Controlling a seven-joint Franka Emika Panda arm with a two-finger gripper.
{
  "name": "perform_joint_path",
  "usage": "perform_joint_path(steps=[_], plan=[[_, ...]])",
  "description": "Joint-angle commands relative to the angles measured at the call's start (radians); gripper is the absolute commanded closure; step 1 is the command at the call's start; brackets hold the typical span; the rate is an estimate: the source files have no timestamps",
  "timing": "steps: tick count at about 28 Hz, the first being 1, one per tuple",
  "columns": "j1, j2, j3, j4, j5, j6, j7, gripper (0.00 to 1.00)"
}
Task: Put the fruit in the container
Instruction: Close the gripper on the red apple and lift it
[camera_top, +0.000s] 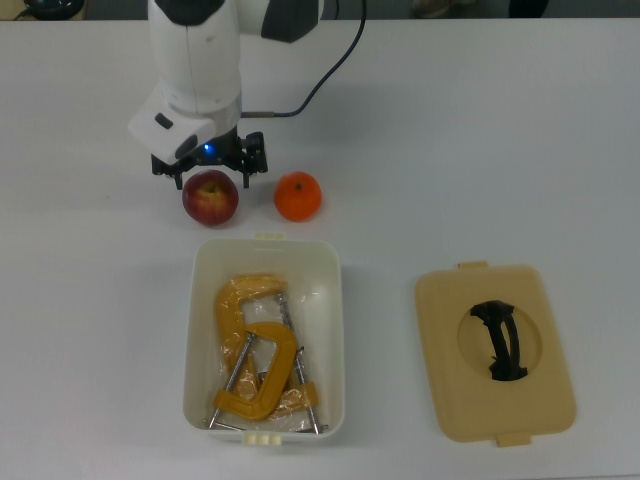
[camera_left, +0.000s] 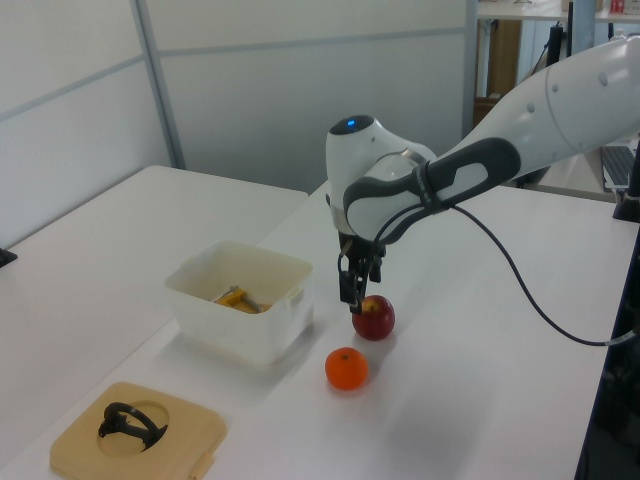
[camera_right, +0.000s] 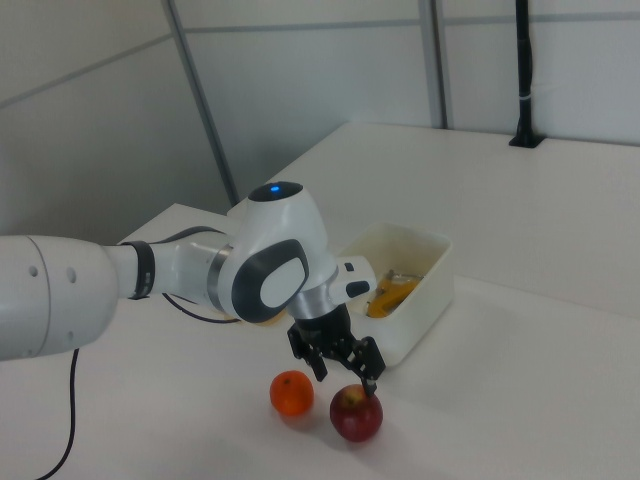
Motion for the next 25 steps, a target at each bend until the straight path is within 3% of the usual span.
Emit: perform_joint_path(steps=[1,10,11,12,18,19,25], plan=[[-0.005,0.034,0.002,-0.007,-0.042,0.032,-0.025,0.0],[-0.007,0.078,0.002,-0.006,-0.112,0.03,-0.023,0.0],[-0.007,0.081,0.002,-0.006,-0.118,0.03,-0.023,0.06],[-0.007,0.083,0.002,-0.006,-0.12,0.03,-0.023,0.26],[-0.007,0.072,0.002,-0.001,-0.109,0.023,-0.023,0.88],[-0.007,0.069,0.002,0.0,-0.106,0.021,-0.022,0.91],[-0.007,0.035,0.002,0.048,-0.072,-0.046,-0.017,0.91]])
